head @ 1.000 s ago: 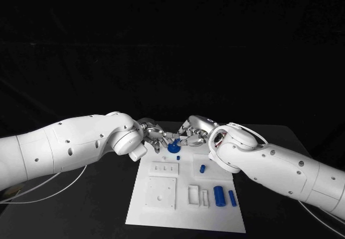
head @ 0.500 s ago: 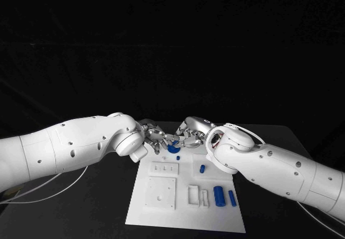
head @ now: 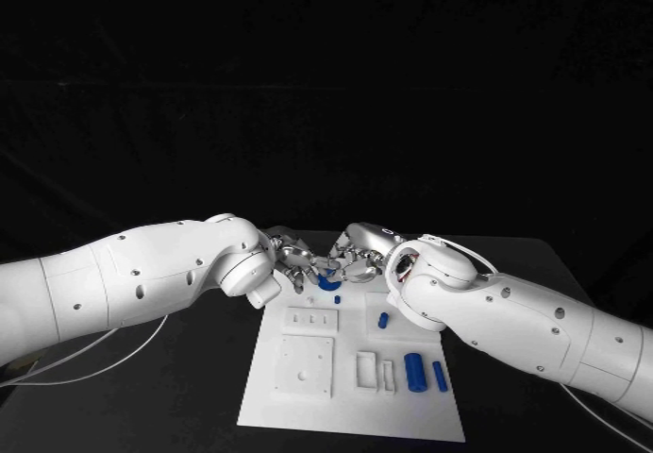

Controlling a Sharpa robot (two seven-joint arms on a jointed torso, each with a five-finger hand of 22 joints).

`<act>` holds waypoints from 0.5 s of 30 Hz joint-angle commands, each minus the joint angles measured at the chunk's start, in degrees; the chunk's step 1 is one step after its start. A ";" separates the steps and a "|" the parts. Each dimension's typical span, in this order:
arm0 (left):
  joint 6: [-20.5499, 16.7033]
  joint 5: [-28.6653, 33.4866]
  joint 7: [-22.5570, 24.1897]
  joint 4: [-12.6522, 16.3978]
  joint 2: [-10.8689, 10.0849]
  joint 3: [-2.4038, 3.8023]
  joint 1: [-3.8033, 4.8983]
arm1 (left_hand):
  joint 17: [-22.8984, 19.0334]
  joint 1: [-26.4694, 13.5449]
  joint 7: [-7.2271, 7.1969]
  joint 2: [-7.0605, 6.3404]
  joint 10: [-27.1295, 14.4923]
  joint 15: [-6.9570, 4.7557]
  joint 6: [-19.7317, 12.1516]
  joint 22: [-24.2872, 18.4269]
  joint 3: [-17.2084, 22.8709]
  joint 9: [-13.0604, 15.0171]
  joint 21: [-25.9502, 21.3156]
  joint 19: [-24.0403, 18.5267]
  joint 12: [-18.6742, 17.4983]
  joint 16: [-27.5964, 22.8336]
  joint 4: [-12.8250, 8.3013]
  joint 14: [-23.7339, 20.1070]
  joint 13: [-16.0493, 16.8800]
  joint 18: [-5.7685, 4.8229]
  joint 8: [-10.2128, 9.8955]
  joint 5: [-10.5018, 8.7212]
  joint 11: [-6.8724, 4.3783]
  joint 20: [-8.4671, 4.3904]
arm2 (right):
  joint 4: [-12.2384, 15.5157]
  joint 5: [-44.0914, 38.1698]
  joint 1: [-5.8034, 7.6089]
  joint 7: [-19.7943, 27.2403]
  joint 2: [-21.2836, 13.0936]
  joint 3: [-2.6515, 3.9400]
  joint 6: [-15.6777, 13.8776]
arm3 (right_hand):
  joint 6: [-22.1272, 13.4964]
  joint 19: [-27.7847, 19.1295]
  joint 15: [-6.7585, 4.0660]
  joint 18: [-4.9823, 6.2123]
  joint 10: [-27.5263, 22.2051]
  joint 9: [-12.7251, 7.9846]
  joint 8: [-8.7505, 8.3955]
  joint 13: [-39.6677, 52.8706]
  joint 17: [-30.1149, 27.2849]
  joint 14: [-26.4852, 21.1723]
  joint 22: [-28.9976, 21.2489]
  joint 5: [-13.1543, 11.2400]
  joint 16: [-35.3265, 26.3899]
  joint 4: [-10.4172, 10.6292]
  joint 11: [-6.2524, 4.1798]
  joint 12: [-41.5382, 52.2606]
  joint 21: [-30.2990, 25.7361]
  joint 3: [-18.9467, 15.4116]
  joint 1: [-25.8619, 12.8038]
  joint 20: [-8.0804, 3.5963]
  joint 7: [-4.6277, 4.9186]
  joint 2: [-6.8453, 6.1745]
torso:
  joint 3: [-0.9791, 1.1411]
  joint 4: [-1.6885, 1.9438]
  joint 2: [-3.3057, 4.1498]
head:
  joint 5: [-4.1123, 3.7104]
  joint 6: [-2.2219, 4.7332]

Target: Assemble the parts on the task board

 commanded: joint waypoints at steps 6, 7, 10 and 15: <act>1.77 -0.24 0.09 0.16 0.43 0.03 -0.09 | -0.11 0.93 -0.08 2.44 1.96 -0.10 -0.32 1.38 -0.44 -0.44 -1.11 0.76 -0.36 0.08 -2.41 -0.43 -0.17 -0.61 -0.25 0.86 0.36 -0.04 | 0.01 -1.32 0.00 -0.33 0.29 -0.01 0.97 | 1.08 1.71 0.06 -0.31 -0.25 0.31 0.19 -0.03 -0.06 0.31 7.28 0.27 -0.20 0.18 -0.24 -0.20 -0.31 0.00 0.22 0.18 0.00 -0.05 | 0.05 -0.03 0.05 | 0.17 -0.07; 1.82 -0.24 0.10 0.17 0.44 0.03 -0.10 | -0.11 1.21 -0.12 2.87 1.95 -0.12 -0.31 1.50 -0.47 -0.48 -1.21 0.77 -0.39 0.09 -2.82 -0.45 -0.19 -0.61 -0.25 1.00 0.34 -0.05 | -0.01 -1.33 0.00 -0.33 0.31 -0.01 1.01 | 1.12 1.71 0.06 -0.31 -0.28 0.33 0.21 -0.06 -0.09 0.31 7.26 0.37 -0.27 0.19 -0.26 -0.25 -0.39 -0.04 0.24 0.18 -0.02 -0.01 | 0.04 -0.02 0.05 | 0.13 -0.07; 1.81 -0.24 0.16 0.20 0.43 0.04 -0.12 | -0.13 1.75 -0.23 4.59 1.94 -0.13 -0.34 2.08 -0.96 -0.65 -1.59 0.85 -0.55 0.10 -4.39 -0.50 -0.28 -0.64 -0.25 1.32 0.31 -0.07 | -0.08 -1.34 0.00 -0.30 0.38 -0.01 1.17 | 1.12 1.71 0.05 -0.31 -0.28 0.33 0.21 -0.06 -0.09 0.31 7.26 0.38 -0.27 0.19 -0.26 -0.25 -0.39 -0.04 0.24 0.18 -0.02 -0.01 | 0.06 0.00 0.05 | 0.07 -0.09; 1.54 -0.21 0.48 0.24 0.39 0.04 -0.14 | -0.14 3.63 -0.45 6.81 1.93 -0.18 -0.56 2.62 0.06 -0.65 -1.85 0.90 -0.80 0.09 -6.15 -0.53 -0.46 -0.65 -0.23 5.30 0.26 -0.13 | -0.20 -1.32 0.00 -0.23 0.53 -0.04 1.44 | 1.12 1.71 0.05 -0.31 -0.28 0.33 0.21 -0.06 -0.09 0.31 7.26 0.38 -0.27 0.19 -0.26 -0.25 -0.39 -0.04 0.24 0.18 -0.02 -0.01 | 0.08 -0.01 0.06 | 0.06 -0.09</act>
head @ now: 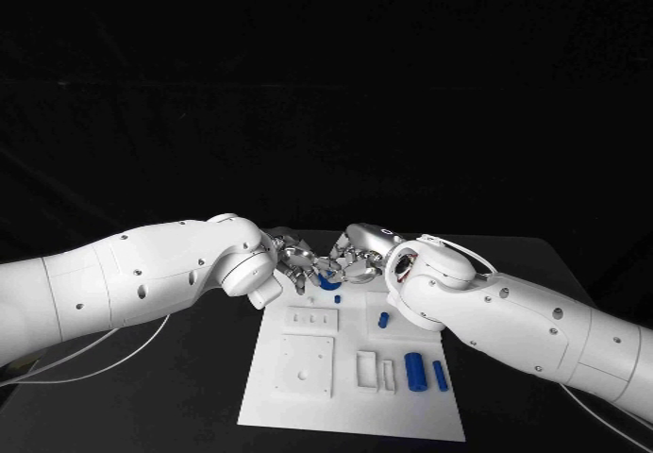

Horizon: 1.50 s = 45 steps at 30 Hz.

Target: Assemble the parts on the task board

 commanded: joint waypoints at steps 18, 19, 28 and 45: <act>1.18 -0.08 1.05 -0.09 0.23 0.00 -0.17 | 0.28 0.86 -0.18 4.01 2.43 -0.14 -0.37 3.33 6.29 5.26 -0.35 0.32 -0.34 0.64 -7.15 -0.20 -0.76 -0.20 0.83 11.15 0.16 -0.30 | 0.12 -0.64 0.04 0.24 0.18 -0.06 0.83 | 1.15 1.72 0.05 -0.32 -0.30 0.31 0.21 -0.08 -0.14 0.29 7.28 0.40 -0.36 0.28 -0.28 -0.28 -0.37 -0.05 0.20 0.17 -0.04 0.02 | 0.06 -0.03 0.00 | -0.01 -0.20; 1.17 -0.10 1.07 -0.12 0.23 0.00 -0.19 | 0.49 -0.20 -0.25 4.08 2.42 -0.19 -0.35 4.14 7.50 7.39 -0.24 0.24 0.06 0.85 -8.29 -0.24 -0.69 -0.14 0.58 11.74 0.11 -0.34 | 0.09 -0.64 0.04 0.24 0.19 -0.06 0.79 | 1.15 1.72 0.05 -0.32 -0.30 0.31 0.21 -0.08 -0.14 0.29 7.28 0.40 -0.36 0.28 -0.28 -0.28 -0.37 -0.05 0.20 0.17 -0.04 0.02 | 0.06 -0.02 -0.01 | -0.01 -0.24; 0.86 -0.34 1.00 -0.49 0.17 -0.01 -0.24 | 1.81 -4.48 -1.10 3.48 2.68 -0.83 1.49 6.83 10.39 14.14 -0.04 0.83 2.96 2.36 -11.37 0.56 0.32 -0.12 0.42 17.49 -0.37 -0.91 | -0.18 -0.59 0.04 0.22 -0.09 -0.08 -0.24 | -1.36 1.69 0.26 -0.24 -0.83 0.02 0.12 -0.72 -0.40 0.26 7.14 0.09 -0.74 1.53 0.06 -1.25 -1.00 -0.78 -0.96 0.29 0.45 -1.28 | 0.09 -0.02 -0.02 | 0.09 -0.26; 0.70 -1.64 -0.47 -1.41 -0.01 -0.07 -0.27 | 4.94 -8.84 -2.01 3.82 2.84 -1.83 3.58 11.12 11.75 19.92 -0.23 2.53 7.68 3.66 -15.30 2.35 4.10 -0.46 -0.01 21.17 -1.02 -1.97 | 2.46 1.63 -0.72 2.72 -5.59 -0.09 -5.58 | -11.06 1.84 1.42 0.63 -3.13 -0.13 0.17 -4.67 -1.96 0.02 6.82 1.40 -2.18 9.17 1.60 -4.59 -3.34 -11.57 0.99 1.55 2.81 -5.03 | 0.19 -0.07 -0.04 | 0.28 -0.55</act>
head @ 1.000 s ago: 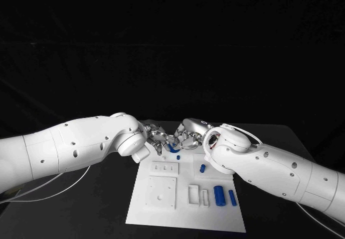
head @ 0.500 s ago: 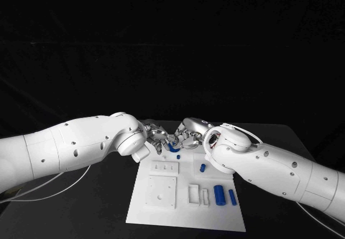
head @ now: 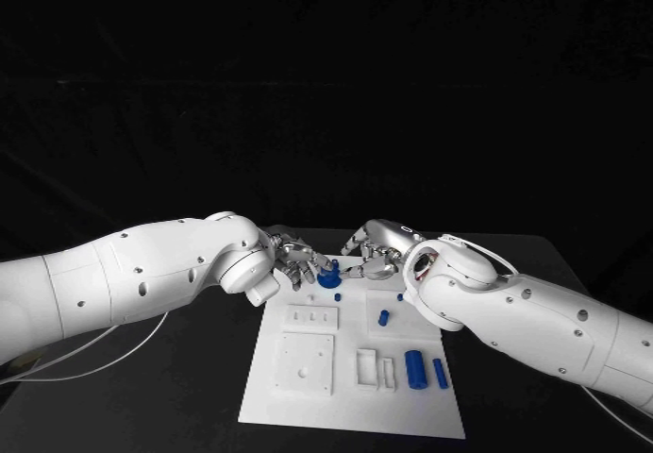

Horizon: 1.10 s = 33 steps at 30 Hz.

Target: Assemble the parts on the task board

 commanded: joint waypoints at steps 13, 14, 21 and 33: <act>-0.12 -6.67 -3.63 -0.61 0.79 -0.55 -0.35 | 1.33 -0.93 -3.56 -0.02 2.82 -0.45 4.26 3.33 4.53 16.57 -1.15 1.29 1.68 0.68 -5.56 0.69 1.07 -0.48 0.09 0.58 -0.63 -0.29 | 3.34 9.38 -0.62 4.70 -8.90 1.07 -0.66 | 0.77 1.88 0.26 0.60 -0.55 -0.07 -0.25 -0.72 -0.33 -0.06 6.79 4.47 -0.56 -1.89 0.07 -0.29 -0.85 1.68 1.15 0.34 -0.04 0.47 | 0.33 -0.53 -0.19 | 0.89 -1.30; -0.20 -7.31 -3.82 -0.66 0.94 -0.64 -0.45 | 1.48 -0.95 -3.63 -0.01 2.80 -0.53 4.43 3.59 4.48 16.61 -1.07 1.50 2.13 0.92 -5.49 0.85 1.26 -0.49 0.12 0.58 -0.72 -0.36 | 3.24 9.80 -0.63 4.74 -9.10 1.29 -0.76 | 0.77 1.88 0.26 0.60 -0.55 -0.07 -0.25 -0.72 -0.33 -0.06 6.79 4.47 -0.56 -1.89 0.07 -0.29 -0.85 1.68 1.15 0.34 -0.04 0.47 | 0.36 -0.55 -0.22 | 0.92 -1.50; -0.44 -12.94 -5.18 -1.31 2.37 -0.99 -1.62 | 2.50 -0.92 -4.08 -0.39 2.81 -1.01 5.30 5.97 4.32 17.71 -1.36 2.83 5.22 2.89 -4.94 1.56 2.43 -0.56 0.11 0.82 -1.16 -0.83 | 2.16 11.90 -0.63 5.00 -9.66 2.62 -1.38 | 0.99 1.88 0.24 0.61 -0.61 -0.07 -0.27 -0.94 -0.47 -0.11 6.75 5.13 -0.73 -2.07 0.01 -0.40 -1.03 1.94 0.89 0.31 -0.10 0.44 | 0.65 -0.69 -0.53 | 1.11 -2.74; -0.12 -19.34 -6.76 -2.63 4.36 -1.07 -3.69 | 2.96 -1.10 -4.49 -0.86 2.83 -1.40 6.02 11.75 4.75 20.73 -4.28 4.68 8.00 4.85 -3.84 2.04 3.18 -0.75 0.18 1.44 -1.50 -1.19 | -0.26 12.60 -0.53 5.28 -8.73 3.79 -2.18 | 1.08 1.85 0.22 0.64 -0.77 -0.06 -0.24 -1.29 -0.66 -0.14 6.66 5.63 -0.98 -2.13 -0.01 -0.70 -1.41 2.01 0.60 0.30 -0.13 0.41 | 1.12 -0.77 -1.04 | 1.66 -4.45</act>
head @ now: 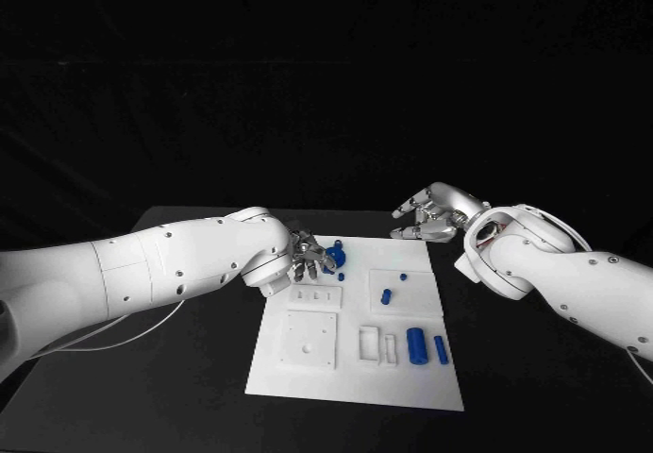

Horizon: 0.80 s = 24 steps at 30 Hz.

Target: Assemble the parts on the task board

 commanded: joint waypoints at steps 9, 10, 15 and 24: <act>0.21 -6.03 -1.90 -0.94 0.74 0.03 -2.12 | 0.02 0.18 -4.71 -0.39 2.70 -0.80 5.94 4.33 2.77 19.81 -2.95 1.52 1.11 1.06 -2.43 0.40 0.28 -0.48 0.29 0.66 -0.62 -0.14 | -2.93 1.17 0.18 0.86 0.94 0.93 -0.82 | 0.57 1.85 0.21 0.71 -0.41 -0.09 -0.26 -0.24 -0.13 -0.13 6.60 0.58 -0.22 -0.14 -0.04 -0.32 -0.53 0.30 -0.61 0.29 -0.03 0.20 | 0.14 0.07 -0.42 | 0.23 -1.19; 0.21 -6.15 -1.93 -1.05 0.78 0.03 -2.33 | 0.02 0.18 -4.71 -0.39 2.70 -0.80 5.94 4.33 2.77 19.81 -2.95 1.52 1.11 1.06 -2.43 0.40 0.28 -0.48 0.29 0.66 -0.62 -0.14 | -3.08 1.18 0.19 0.85 0.98 0.98 -0.81 | 0.57 1.85 0.21 0.71 -0.41 -0.09 -0.26 -0.24 -0.13 -0.13 6.60 0.58 -0.22 -0.14 -0.04 -0.32 -0.53 0.30 -0.61 0.29 -0.03 0.20 | 0.13 0.10 -0.47 | 0.23 -1.21; 0.31 -6.53 -2.13 -1.42 0.79 0.04 -3.26 | 0.09 0.06 -4.83 -0.36 2.72 -0.85 6.21 6.42 2.73 20.41 -4.60 2.13 1.44 1.51 -2.35 0.37 0.45 -0.61 0.37 0.73 -0.64 -0.20 | -3.66 1.22 0.23 0.73 1.10 1.16 -0.68 | 0.56 1.88 0.20 0.70 -0.42 -0.09 -0.27 -0.31 -0.13 -0.11 6.61 0.71 -0.24 -0.11 -0.05 -0.34 -0.54 0.28 -0.71 0.28 -0.03 0.24 | 0.11 -0.03 -0.32 | 0.38 -1.17; 0.85 -6.82 -2.34 -1.73 0.49 0.04 -4.04 | 0.30 -0.28 -5.00 -0.36 2.72 -0.89 6.58 8.94 2.78 22.39 -6.55 2.93 2.24 2.27 -2.24 0.30 0.84 -0.75 0.40 0.86 -0.66 -0.23 | -4.29 1.28 0.24 0.51 1.13 1.27 -0.40 | 0.56 1.86 0.20 0.71 -0.53 -0.08 -0.25 -0.48 -0.21 -0.15 6.58 0.79 -0.37 -0.08 -0.04 -0.50 -0.71 0.23 -0.78 0.28 -0.03 0.24 | 0.11 0.01 -0.33 | 0.40 -1.42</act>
